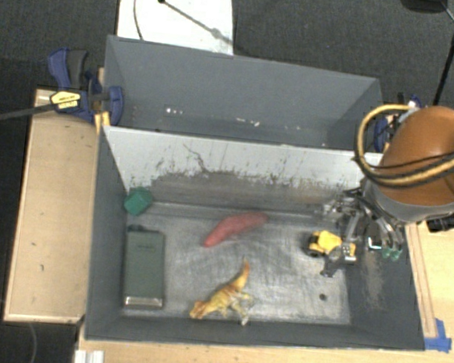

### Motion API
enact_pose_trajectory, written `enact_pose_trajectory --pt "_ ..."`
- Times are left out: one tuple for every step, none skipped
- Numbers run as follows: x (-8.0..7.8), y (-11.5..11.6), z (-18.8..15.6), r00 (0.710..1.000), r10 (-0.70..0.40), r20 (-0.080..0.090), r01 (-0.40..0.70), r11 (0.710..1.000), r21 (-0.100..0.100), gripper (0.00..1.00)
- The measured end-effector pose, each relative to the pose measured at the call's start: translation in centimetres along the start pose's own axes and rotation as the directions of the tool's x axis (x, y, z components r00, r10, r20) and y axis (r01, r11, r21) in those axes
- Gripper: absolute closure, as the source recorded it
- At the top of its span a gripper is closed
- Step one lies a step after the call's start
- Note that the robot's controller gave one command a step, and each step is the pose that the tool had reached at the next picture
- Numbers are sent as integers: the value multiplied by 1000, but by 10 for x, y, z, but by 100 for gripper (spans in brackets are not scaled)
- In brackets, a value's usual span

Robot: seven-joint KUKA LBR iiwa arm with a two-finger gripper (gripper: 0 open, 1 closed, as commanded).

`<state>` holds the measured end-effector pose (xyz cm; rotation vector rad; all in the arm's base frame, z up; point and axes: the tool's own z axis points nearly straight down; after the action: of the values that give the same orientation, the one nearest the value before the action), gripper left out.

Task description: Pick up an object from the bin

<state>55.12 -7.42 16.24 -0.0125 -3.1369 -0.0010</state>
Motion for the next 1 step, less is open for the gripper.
enact_pose_trajectory --pt "-2 0 -4 1000 -2 8 2 1000 1 0"
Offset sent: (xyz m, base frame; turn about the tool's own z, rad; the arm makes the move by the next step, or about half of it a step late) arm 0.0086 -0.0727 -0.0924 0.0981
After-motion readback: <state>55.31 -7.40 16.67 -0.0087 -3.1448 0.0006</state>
